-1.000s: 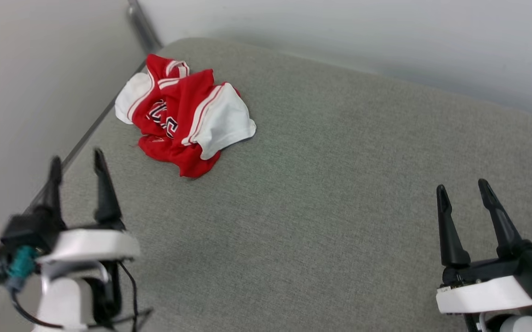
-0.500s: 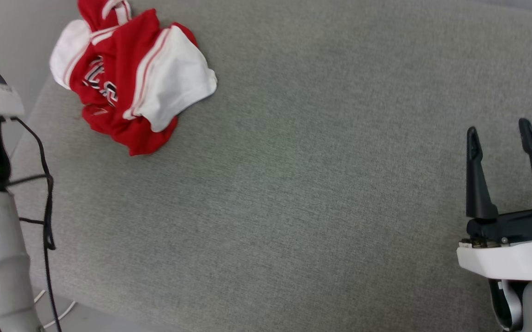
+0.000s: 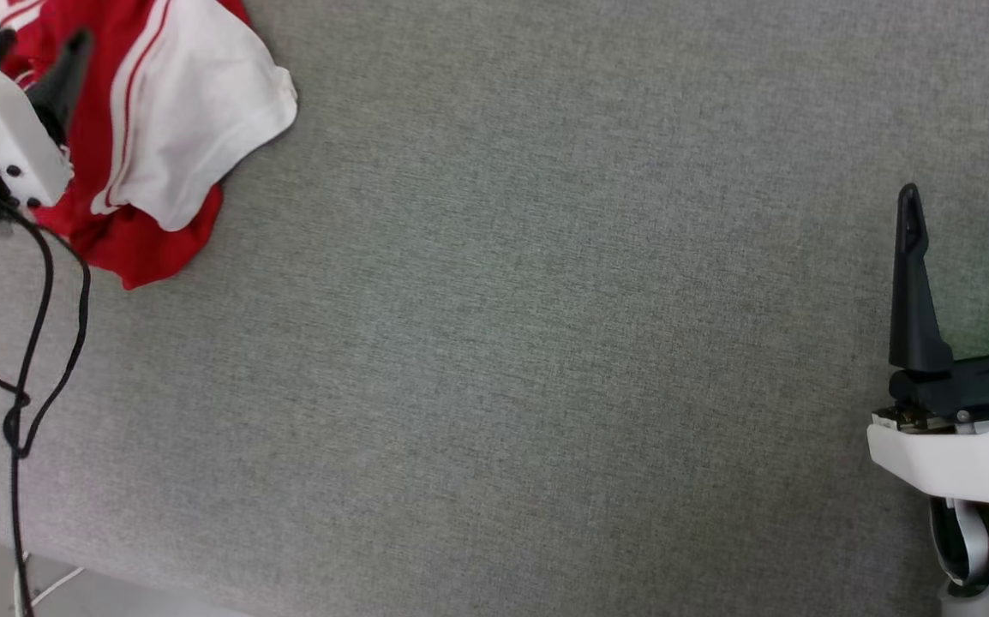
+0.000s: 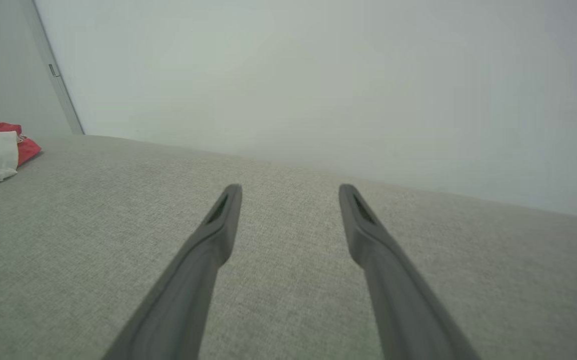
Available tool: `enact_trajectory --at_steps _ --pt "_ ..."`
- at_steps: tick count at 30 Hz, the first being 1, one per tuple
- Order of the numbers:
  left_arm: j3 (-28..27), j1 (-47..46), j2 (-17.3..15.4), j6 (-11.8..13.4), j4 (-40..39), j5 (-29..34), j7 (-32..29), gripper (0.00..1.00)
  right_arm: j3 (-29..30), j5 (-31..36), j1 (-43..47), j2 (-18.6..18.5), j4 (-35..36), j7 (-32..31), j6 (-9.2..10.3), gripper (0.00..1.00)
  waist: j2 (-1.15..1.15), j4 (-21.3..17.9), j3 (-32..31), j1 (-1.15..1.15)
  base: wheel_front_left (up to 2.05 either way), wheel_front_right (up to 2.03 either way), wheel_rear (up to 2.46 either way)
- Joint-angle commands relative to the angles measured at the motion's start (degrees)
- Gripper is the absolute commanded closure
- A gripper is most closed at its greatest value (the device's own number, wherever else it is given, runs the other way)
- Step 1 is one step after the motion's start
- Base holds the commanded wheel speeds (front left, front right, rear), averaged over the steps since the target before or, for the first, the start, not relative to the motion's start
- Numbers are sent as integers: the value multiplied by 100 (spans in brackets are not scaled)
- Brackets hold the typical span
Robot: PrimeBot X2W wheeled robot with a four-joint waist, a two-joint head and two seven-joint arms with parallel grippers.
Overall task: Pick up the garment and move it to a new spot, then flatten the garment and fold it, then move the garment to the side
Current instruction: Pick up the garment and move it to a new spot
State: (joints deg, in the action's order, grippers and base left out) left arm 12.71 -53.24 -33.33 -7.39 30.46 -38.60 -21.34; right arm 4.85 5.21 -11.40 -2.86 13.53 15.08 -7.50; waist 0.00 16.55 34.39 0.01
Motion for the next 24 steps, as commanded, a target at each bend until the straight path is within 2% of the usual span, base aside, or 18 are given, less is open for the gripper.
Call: enact_trajectory --at_steps 1,7,10,14,15,16,20,24 --pt "47 -98 -79 7 26 -119 -139 0 -13 19 -90 -2 53 14 2 0 0 -65 98 -1 0 0 0" --pt "576 -168 -226 6 312 -1190 -1498 0 -1 144 -174 -2 159 14 2 0 0 -117 326 -1 0 0 0" --pt "885 -125 -189 5 589 -1423 -2058 0 -4 205 -150 -14 193 14 2 0 0 -103 389 -1 0 0 0" --pt "1175 -73 -9 5 908 -1630 -2249 0 -38 221 -189 -35 190 14 2 0 0 -119 433 -1 0 0 0" --pt "1244 -71 11 5 945 -1667 -2247 25 -49 222 -195 -38 182 14 2 0 0 -126 426 -1 0 0 0" --pt "1314 -69 19 3 972 -1705 -2224 100 -49 221 -197 -40 173 14 2 0 0 -126 409 -1 0 0 0" --pt "1482 -137 -143 0 999 -1834 -2023 100 -34 203 -169 -40 157 14 2 0 0 -113 272 -1 0 0 0" --pt "1669 -319 -500 5 882 -1750 -1668 100 -46 153 -75 -31 91 14 2 0 0 -90 4 -1 0 0 0"
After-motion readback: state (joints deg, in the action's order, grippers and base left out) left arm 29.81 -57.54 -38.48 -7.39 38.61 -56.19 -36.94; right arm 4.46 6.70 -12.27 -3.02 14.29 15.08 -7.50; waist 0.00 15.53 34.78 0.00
